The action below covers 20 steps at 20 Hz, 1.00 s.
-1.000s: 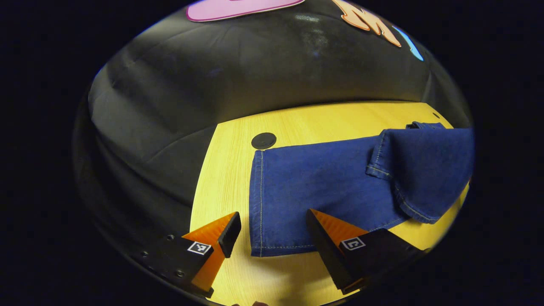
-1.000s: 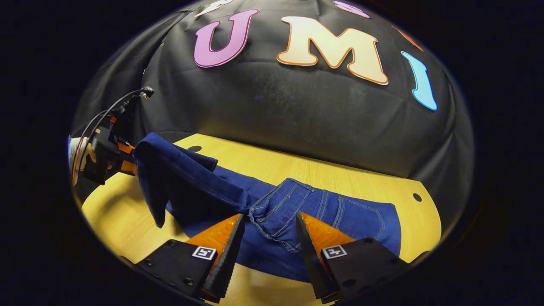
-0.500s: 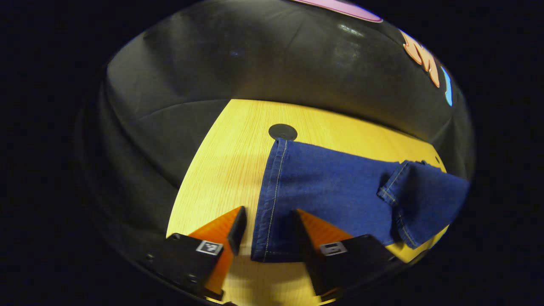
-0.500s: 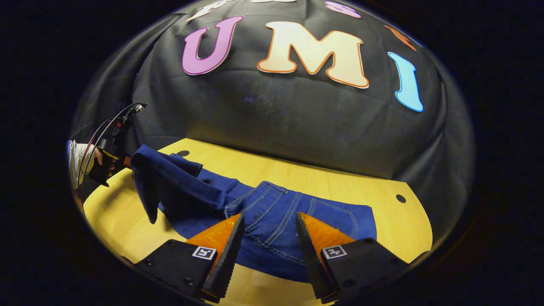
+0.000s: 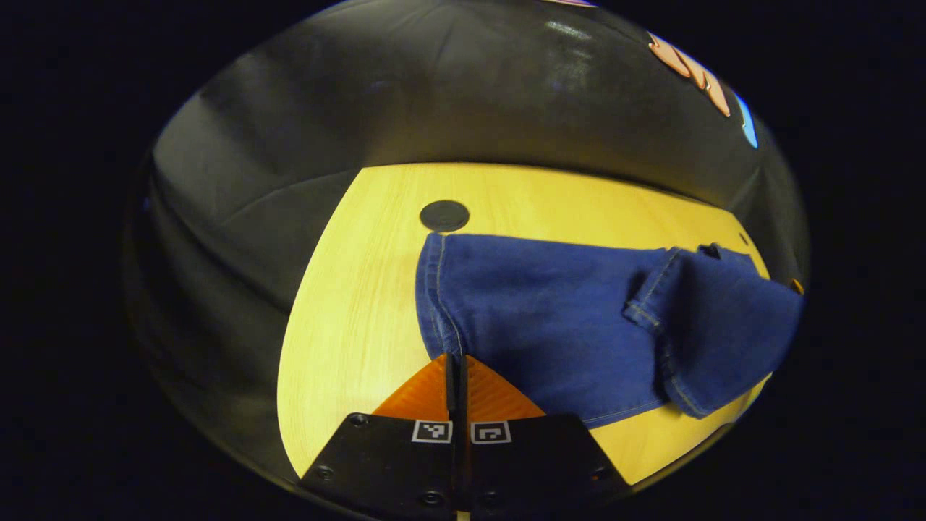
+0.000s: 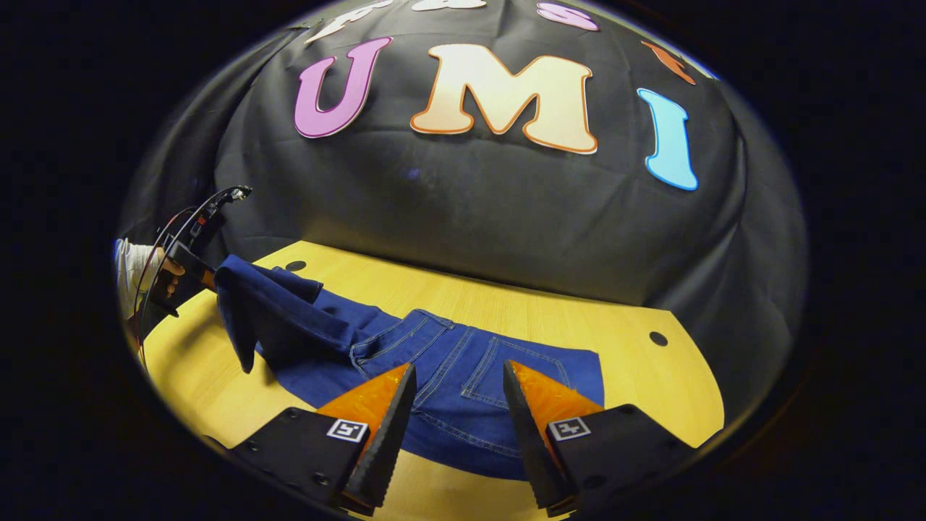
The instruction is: Grasp the waist and the cuffs of the jeans and fold them to make the two legs overlap; first hold the waist and fold one-third of the jeans toward the cuffs, then hold the cuffs and fold the remaining one-third in the same direction to finish folding.
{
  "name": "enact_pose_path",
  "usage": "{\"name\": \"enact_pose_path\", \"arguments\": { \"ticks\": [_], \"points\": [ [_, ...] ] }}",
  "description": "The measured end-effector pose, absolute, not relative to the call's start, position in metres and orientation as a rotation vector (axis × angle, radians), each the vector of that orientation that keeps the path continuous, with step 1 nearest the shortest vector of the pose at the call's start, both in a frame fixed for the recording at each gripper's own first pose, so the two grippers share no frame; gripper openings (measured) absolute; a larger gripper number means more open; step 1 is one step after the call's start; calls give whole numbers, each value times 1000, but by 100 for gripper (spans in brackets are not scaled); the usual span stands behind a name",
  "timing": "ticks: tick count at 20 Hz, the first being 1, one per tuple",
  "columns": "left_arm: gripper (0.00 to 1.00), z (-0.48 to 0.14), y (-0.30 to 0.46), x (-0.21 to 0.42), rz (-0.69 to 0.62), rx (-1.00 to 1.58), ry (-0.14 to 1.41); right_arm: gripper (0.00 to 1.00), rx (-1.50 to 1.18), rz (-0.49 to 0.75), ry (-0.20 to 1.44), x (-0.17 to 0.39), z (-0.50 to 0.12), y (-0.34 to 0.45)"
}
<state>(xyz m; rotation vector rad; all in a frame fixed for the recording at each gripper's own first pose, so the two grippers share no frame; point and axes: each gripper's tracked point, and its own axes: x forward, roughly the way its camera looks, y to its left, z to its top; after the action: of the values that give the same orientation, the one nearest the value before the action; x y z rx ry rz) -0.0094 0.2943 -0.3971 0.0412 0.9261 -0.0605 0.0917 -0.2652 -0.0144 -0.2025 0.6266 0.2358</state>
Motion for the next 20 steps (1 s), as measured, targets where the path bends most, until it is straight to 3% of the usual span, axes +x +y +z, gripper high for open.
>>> {"name": "enact_pose_path", "arguments": {
  "ticks": [3,4,6,8,9,12,13,14,20],
  "points": [
    [0,-348,265,-5,-98,10,842,75,-193,239,602,90,4,-279],
    [0,-331,253,-4,-116,6,814,80,-193,239,595,89,9,-285],
    [0,-299,231,-5,-161,-6,778,75,-195,237,581,88,20,-295],
    [0,-273,190,-6,-212,-44,758,75,-195,237,565,83,31,-307],
    [0,-261,166,-3,-237,-59,730,80,-200,236,556,81,37,-314],
    [0,-228,100,-4,-320,-78,683,75,-214,223,540,71,53,-343],
    [0,-220,80,-5,-347,-65,681,80,-209,215,539,67,57,-354],
    [0,-212,59,-3,-374,-48,660,75,-199,205,540,63,60,-365],
    [0,-208,-90,-9,-570,6,655,80,-160,128,522,40,81,-434]
  ]
}}
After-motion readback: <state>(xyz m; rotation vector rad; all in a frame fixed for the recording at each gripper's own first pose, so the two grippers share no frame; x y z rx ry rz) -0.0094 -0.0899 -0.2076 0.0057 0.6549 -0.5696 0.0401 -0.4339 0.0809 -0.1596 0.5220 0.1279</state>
